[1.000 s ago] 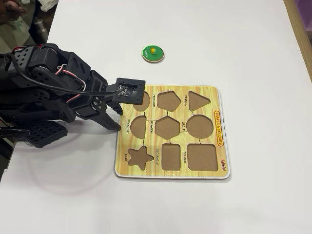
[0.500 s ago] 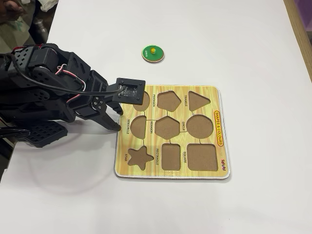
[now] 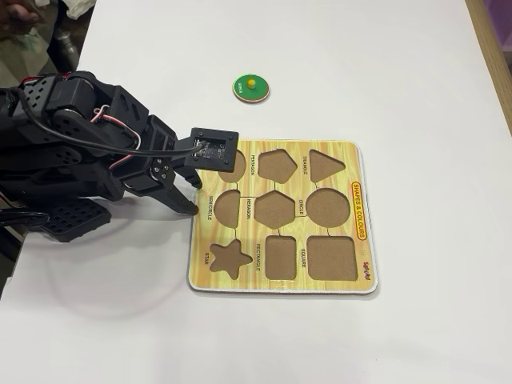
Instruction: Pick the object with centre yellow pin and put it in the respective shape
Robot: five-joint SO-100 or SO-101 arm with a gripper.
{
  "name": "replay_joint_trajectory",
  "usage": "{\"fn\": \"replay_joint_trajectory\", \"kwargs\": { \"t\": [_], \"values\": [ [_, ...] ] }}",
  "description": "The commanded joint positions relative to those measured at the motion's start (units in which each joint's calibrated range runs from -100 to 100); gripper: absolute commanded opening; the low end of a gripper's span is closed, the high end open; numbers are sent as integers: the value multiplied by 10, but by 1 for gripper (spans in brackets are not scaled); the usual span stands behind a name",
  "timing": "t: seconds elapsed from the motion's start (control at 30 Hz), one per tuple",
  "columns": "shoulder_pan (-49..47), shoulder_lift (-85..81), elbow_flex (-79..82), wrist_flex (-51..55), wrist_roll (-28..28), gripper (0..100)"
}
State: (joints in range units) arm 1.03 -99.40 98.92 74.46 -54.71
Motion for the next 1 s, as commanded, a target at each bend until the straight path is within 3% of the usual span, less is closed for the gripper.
{"fn": "replay_joint_trajectory", "kwargs": {
  "t": [0.0,0.97],
  "values": [
    [2,10,3,10,3,15],
    [0,13,-6,7,-4,15]
  ]
}}
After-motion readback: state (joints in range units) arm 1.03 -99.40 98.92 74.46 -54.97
